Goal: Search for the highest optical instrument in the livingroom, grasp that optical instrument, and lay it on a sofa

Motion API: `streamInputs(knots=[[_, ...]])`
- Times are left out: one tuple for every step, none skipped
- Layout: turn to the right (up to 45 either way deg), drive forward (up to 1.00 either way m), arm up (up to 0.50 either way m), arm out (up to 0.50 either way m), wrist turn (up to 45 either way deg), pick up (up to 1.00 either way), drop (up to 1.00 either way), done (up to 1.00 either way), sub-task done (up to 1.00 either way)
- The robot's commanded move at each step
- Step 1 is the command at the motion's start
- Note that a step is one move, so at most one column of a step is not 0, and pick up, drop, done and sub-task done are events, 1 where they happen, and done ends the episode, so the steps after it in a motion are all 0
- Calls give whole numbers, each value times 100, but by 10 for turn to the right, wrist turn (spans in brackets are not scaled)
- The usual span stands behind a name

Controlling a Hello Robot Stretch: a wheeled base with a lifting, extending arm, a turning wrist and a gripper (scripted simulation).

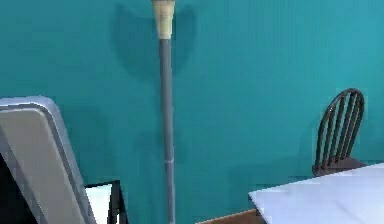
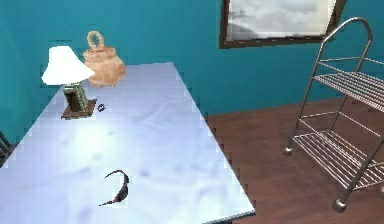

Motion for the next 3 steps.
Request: streamInputs(knots=[[-210,0,0,0,0,0,0,0,0],[0,0,50,0,0,0,0,0,0],[0,0,38,0,0,0,0,0,0]])
